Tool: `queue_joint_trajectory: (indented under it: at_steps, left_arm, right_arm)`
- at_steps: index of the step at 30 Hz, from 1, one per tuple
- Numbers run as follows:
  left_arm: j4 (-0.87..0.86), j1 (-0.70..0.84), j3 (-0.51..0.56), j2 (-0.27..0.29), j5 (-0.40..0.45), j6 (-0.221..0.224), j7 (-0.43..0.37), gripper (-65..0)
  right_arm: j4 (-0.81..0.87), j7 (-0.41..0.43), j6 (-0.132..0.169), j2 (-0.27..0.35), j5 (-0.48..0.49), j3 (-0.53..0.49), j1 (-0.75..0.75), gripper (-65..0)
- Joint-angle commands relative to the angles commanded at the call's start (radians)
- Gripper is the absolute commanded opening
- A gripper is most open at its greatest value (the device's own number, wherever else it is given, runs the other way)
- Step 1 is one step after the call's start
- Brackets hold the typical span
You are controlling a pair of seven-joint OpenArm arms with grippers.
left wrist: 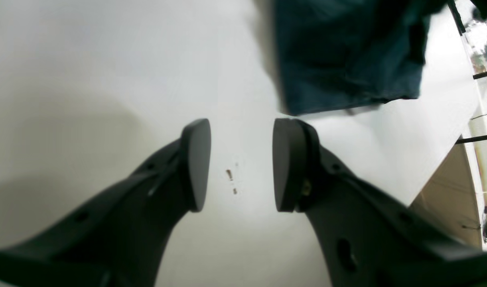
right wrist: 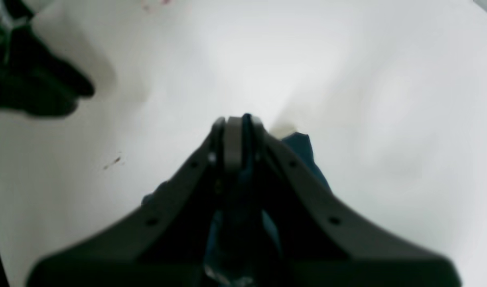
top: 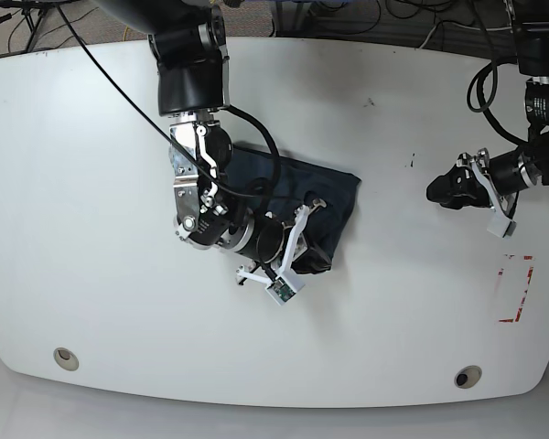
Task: Layout the t-shirt on the table in an organized manner, then fold the t-shirt properly
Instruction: 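Release the shirt with the left gripper and press the bundle with the right gripper, then grasp the bundle sides with both grippers and square it into a rectangle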
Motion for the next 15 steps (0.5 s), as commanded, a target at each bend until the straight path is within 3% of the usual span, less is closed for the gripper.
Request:
queue_joint_trajectory:
  at_steps: [5, 8, 10, 15]
  left_arm:
    - [0.060, 0.000, 0.058, 0.023, 0.005, 0.000, -0.002, -40.7]
    - [0.101, -0.005, 0.089, 0.035, 0.005, 0.002, -0.003, -40.7]
    - [0.124, -0.018, 0.109, 0.048, 0.005, 0.002, -0.003, -40.7]
    - [0.158, -0.075, 0.178, 0.083, 0.005, 0.006, 0.000, -40.7]
  right_arm:
    - [-0.107, 0.051, 0.000, 0.003, 0.000, 0.000, 0.058, -64.2]
    - [-0.109, 0.051, 0.000, 0.005, 0.000, 0.000, 0.077, -60.2]
    - [-0.106, 0.051, 0.000, 0.006, 0.002, 0.000, 0.078, -53.1]
    - [-0.026, 0.051, 0.000, 0.046, 0.008, 0.006, 0.058, -23.8]
